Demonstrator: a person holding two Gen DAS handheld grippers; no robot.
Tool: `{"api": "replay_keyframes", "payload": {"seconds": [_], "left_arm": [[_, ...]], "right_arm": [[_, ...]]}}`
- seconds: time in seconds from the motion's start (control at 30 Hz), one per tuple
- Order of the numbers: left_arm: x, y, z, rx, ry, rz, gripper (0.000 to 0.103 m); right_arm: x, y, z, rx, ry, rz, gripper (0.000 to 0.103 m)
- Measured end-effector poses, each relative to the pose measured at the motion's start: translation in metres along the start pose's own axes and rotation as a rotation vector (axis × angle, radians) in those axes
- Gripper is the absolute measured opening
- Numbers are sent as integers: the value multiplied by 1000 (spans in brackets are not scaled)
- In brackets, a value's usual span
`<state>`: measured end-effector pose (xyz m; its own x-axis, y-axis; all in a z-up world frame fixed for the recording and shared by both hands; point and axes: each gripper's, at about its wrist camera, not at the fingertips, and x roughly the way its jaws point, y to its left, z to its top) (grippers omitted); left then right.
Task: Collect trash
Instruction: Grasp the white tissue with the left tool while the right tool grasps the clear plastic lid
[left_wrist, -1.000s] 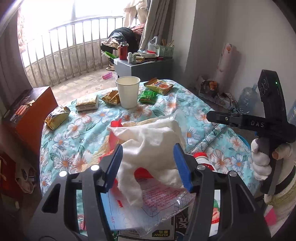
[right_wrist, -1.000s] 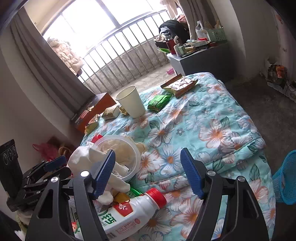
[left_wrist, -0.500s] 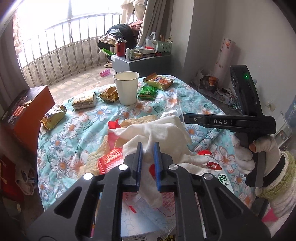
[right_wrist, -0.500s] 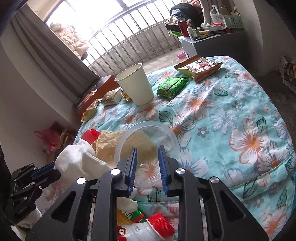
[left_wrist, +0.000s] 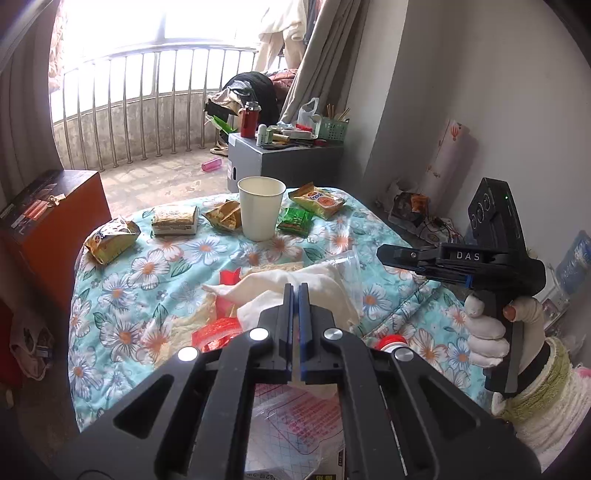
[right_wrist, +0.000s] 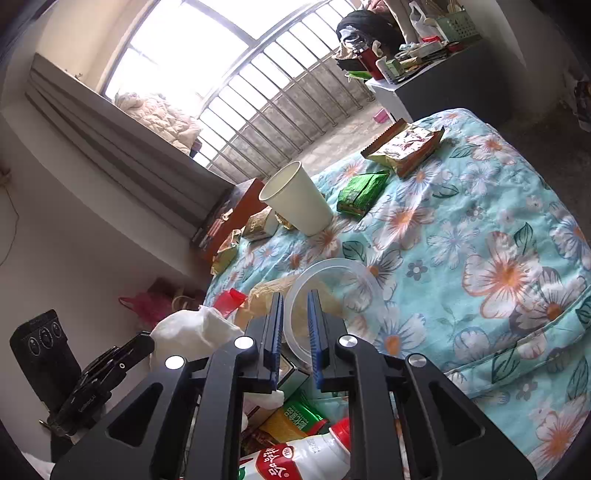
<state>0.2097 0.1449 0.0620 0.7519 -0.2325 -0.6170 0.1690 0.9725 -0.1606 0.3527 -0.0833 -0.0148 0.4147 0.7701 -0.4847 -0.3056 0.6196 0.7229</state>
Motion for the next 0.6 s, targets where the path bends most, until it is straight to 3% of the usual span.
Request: {"api": "replay_keyframes", "payload": {"seconds": [0.23,0.37,0.6], "left_arm": [[-15,5,10,-40,-82,-19,0],[-25,9,13,-70,-126,-52,0],[-40,14,17,-117,-193,-105,0]], "right_arm": [[43,6,2,23,101,-31,40],[47,-3,3,84,92,-11,11],[12,-11,6,135,1,33,7]]}}
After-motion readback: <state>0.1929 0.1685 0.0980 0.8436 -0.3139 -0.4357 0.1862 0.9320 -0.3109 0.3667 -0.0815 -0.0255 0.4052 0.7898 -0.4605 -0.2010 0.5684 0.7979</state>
